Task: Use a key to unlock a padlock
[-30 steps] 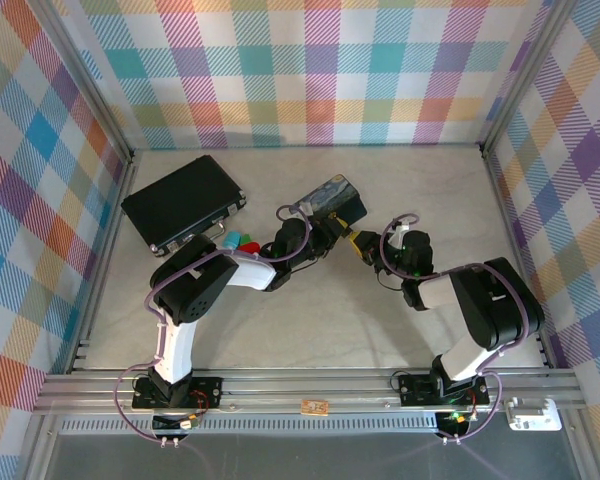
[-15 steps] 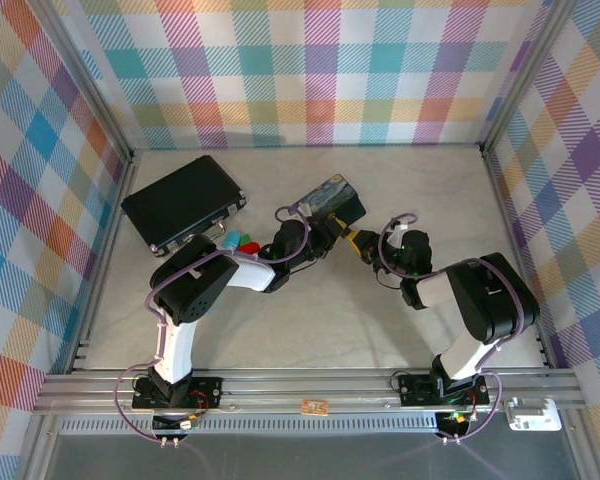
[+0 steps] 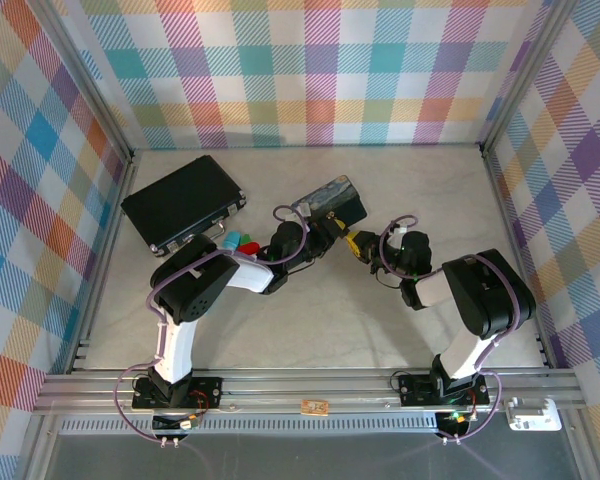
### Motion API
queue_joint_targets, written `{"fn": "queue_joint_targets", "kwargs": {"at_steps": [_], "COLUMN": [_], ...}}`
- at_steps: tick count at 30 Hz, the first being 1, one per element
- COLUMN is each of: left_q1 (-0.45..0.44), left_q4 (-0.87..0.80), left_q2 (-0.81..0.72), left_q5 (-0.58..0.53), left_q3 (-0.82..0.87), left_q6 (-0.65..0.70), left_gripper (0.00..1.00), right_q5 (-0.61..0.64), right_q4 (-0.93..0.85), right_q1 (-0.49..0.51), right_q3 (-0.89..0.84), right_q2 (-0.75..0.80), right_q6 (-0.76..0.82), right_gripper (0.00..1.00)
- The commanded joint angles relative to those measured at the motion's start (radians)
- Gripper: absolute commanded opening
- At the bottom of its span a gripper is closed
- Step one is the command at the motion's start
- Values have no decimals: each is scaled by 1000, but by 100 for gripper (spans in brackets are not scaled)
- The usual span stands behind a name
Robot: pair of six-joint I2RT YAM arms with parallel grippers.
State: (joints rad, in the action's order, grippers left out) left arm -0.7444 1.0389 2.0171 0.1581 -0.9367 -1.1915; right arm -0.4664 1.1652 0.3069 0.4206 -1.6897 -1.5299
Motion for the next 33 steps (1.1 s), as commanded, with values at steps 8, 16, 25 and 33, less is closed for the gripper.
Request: {"fn": "queue_joint_targets", "kwargs": {"at_steps": [8, 16, 25, 33], "left_q1": [-65, -66, -60, -50], "left_q4": [290, 297, 260, 90], "left_q2": [128, 173, 148, 98], "left_q5": [172, 103, 82, 42], "left_q3": [16, -10, 7, 3], "left_q6": [139, 162, 164, 126], "left_gripper": [0, 0, 0, 0], "right_q5": [67, 171, 79, 107], "right_q4": [243, 242, 104, -251], "right_q1": [20, 37, 34, 24], "right_q3": [31, -38, -31, -54], "right_q2": [-13, 48, 49, 224], "right_q6": [-614, -790, -523, -154], "right_gripper": [0, 0, 0, 35]}}
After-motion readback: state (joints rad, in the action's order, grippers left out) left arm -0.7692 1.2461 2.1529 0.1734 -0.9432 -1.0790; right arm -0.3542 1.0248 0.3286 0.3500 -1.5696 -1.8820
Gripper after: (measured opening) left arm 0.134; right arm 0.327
